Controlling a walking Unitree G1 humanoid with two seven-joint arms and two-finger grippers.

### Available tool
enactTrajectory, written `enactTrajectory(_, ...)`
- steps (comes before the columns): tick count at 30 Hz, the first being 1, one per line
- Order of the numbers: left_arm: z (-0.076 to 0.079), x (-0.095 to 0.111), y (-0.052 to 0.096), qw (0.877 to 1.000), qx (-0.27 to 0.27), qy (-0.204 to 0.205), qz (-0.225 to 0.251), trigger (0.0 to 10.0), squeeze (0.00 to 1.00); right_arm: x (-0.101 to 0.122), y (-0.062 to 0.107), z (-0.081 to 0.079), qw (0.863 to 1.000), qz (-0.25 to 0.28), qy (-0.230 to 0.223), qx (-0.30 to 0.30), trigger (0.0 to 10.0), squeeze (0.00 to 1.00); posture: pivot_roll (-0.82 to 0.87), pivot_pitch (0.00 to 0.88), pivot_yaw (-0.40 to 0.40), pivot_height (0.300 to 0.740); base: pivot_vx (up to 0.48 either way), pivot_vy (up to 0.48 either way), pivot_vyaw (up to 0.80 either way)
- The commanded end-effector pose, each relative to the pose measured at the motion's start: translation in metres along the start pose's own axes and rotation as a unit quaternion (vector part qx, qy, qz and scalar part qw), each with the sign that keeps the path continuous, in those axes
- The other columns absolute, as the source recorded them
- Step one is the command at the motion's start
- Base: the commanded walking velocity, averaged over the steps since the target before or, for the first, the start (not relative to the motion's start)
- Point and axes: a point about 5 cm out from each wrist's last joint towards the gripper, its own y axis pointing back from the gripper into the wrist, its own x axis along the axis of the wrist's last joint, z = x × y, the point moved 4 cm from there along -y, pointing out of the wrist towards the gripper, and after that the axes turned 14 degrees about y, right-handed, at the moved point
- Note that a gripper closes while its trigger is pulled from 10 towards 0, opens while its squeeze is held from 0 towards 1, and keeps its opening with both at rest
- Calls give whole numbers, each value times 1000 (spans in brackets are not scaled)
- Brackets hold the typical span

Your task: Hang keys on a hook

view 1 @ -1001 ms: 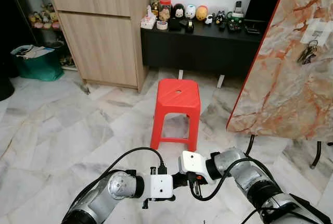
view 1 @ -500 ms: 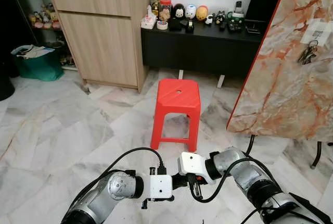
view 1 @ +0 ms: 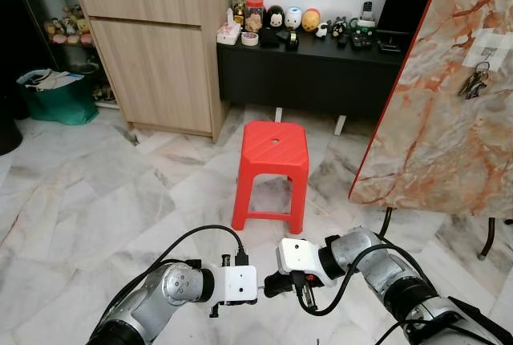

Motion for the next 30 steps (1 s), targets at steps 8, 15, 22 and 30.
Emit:
enactTrajectory(8, 2, 1, 6, 1000, -19, 10, 7, 10000, 0, -15, 5, -4, 998, -59, 24, 10, 0, 0, 131, 0, -88, 740, 0, 0, 0)
enactTrajectory(15, -2, -8, 14, 999, -10, 49, 3, 10000, 0, 6, 7, 30, 994, 6, -5, -108, 0, 0, 133, 0, -90, 740, 0, 0, 0)
enactTrajectory(22, -7, -14, 17, 991, 27, 126, 32, 10000, 0, 20, 17, 56, 977, 59, -49, -197, 0, 0, 128, 0, -88, 740, 0, 0, 0)
enactTrajectory(30, -8, -15, 20, 985, 37, 160, 49, 10000, 0, 25, 18, 58, 974, 84, -57, -203, 0, 0, 131, 0, -90, 740, 0, 0, 0)
